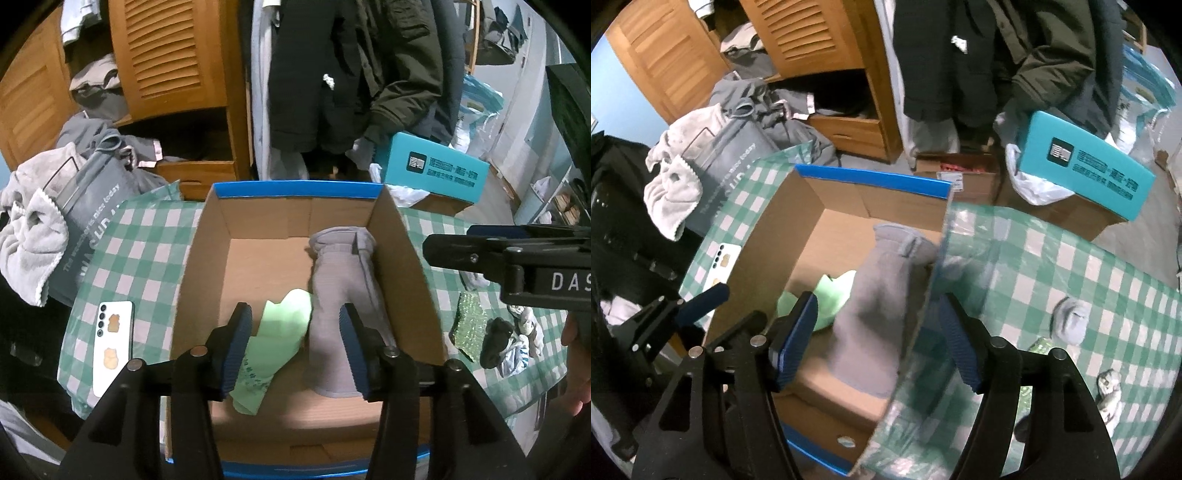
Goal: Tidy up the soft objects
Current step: 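Lower both items into the box and open both grippers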
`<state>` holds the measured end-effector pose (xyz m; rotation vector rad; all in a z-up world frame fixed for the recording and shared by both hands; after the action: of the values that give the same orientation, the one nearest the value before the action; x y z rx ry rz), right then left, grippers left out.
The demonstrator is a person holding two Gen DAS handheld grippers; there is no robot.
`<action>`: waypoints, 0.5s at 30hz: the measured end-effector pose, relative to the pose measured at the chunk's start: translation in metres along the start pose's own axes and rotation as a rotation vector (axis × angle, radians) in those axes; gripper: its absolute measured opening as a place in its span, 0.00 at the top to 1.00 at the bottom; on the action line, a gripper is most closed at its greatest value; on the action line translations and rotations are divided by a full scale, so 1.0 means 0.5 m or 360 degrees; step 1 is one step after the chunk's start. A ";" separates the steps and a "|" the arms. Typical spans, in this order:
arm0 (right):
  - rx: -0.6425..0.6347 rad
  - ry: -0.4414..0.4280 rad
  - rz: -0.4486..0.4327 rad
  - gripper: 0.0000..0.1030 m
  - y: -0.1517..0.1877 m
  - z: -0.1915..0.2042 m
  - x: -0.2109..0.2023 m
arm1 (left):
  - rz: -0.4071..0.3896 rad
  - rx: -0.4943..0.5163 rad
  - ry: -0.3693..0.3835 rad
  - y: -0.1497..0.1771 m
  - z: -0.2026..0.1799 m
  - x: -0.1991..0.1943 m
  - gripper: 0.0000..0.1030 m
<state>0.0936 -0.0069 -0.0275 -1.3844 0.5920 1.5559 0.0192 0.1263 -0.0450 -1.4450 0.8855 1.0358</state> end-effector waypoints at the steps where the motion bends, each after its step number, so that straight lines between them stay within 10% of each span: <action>1: 0.0008 0.0005 -0.0007 0.30 0.004 -0.007 -0.004 | -0.0004 0.0012 0.0000 -0.001 -0.007 -0.001 0.48; 15: 0.0116 0.0068 -0.0045 0.25 0.068 -0.112 -0.034 | 0.0028 0.0135 0.0029 -0.008 -0.101 0.007 0.43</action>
<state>0.0902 -0.0741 -0.0329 -1.3682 0.6458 1.4714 0.0306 0.0766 -0.0455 -1.3796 0.9462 0.9880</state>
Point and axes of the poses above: each gripper's, at about its wrist camera, not at the fingertips, and x roughly the way its jaws point, z to its left, y to its underside, the point moved 2 cm from there along x, roughly the way its jaws point, and after that the axes turned 15 degrees about z, right-handed, at the moved point
